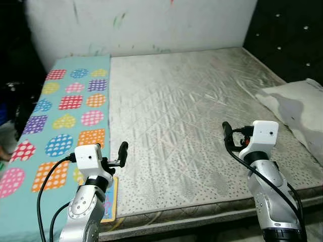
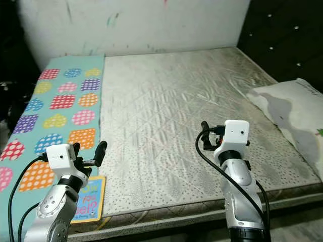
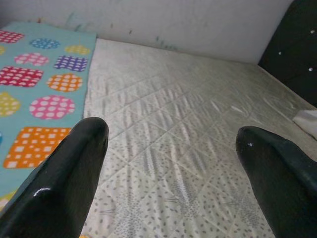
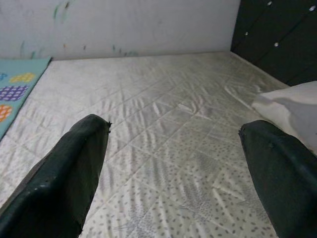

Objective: Clean up the room

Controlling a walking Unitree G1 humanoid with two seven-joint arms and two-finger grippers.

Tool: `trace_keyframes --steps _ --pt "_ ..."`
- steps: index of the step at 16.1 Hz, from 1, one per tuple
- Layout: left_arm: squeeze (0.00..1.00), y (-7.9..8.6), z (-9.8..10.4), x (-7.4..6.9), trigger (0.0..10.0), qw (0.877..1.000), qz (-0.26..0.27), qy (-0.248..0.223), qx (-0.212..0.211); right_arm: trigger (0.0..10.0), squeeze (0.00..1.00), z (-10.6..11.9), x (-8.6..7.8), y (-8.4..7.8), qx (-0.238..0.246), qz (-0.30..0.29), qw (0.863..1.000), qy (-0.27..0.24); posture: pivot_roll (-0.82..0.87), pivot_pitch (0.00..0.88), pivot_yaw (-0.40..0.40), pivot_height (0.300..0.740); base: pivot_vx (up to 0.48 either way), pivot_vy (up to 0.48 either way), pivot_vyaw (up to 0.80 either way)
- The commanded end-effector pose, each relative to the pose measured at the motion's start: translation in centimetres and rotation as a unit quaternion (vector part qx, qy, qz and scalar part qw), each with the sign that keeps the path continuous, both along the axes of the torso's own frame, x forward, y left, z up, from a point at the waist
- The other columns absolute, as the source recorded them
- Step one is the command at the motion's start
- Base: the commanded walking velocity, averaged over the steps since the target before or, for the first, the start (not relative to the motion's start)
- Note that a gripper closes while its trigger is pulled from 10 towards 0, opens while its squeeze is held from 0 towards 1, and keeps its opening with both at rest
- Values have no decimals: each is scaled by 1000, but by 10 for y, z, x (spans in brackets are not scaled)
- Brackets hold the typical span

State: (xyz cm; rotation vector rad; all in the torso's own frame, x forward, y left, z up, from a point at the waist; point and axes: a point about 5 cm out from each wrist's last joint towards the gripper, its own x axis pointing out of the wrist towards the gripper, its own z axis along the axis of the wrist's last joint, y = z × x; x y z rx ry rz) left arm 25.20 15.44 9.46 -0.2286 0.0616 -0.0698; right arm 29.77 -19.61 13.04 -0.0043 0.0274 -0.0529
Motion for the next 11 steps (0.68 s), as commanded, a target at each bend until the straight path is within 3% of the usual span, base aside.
trace_keyframes --steps 1,11 --pt "0 -1 -1 0 10000 1000 -5 2 1 10000 0 2 3 1 -10 8 1000 -3 -96 23 32 740 0 255 0" --pt "0 -2 -1 0 10000 1000 -5 3 2 10000 0 1 4 2 -16 12 1000 0 -95 37 29 740 0 373 0"
